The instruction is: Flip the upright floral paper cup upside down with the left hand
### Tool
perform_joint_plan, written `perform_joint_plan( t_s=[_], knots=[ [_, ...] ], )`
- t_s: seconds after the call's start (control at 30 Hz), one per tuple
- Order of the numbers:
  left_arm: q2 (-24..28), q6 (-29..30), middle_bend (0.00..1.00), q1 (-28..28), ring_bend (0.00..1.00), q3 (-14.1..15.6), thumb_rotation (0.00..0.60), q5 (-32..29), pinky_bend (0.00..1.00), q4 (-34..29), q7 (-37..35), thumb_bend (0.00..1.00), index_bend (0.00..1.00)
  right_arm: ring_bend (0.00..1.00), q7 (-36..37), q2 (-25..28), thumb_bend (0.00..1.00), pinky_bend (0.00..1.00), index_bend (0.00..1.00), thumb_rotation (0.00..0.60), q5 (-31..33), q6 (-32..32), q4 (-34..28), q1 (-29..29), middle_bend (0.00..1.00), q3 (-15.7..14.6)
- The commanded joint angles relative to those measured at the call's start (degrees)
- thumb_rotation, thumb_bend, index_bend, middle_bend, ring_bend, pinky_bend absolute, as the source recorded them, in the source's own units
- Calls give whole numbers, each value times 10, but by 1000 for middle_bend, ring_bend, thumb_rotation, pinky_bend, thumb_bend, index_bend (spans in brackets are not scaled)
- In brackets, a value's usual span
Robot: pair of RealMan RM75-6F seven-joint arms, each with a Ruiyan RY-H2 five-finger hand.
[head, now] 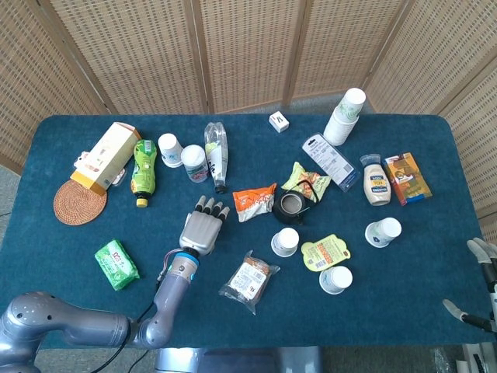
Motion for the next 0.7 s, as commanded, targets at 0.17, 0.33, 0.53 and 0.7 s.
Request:
perform_joint_plan(
  t_s=[0.17,0.33,0.53,0.7],
  knots=[
    [-4,6,283,0,192,0,600,-9,256,6,13,328,231,0,-1,0,21,0,0,600,0,-1,0,0,0,0],
    [-3,6,310,2,218,-2,600,-10,274,5,11,329,260,0,0,0,21,0,0,600,1,-3,1,1,0,0],
    [10,3,361,13,266,-4,600,12,313,-6,-19,330,312,0,0,-2,21,0,0,600,0,-8,1,3,0,-1],
    [16,1,409,16,316,-1,600,19,351,-7,-21,329,347,0,-4,-2,21,0,0,600,-2,-9,-1,4,0,-2]
  ],
)
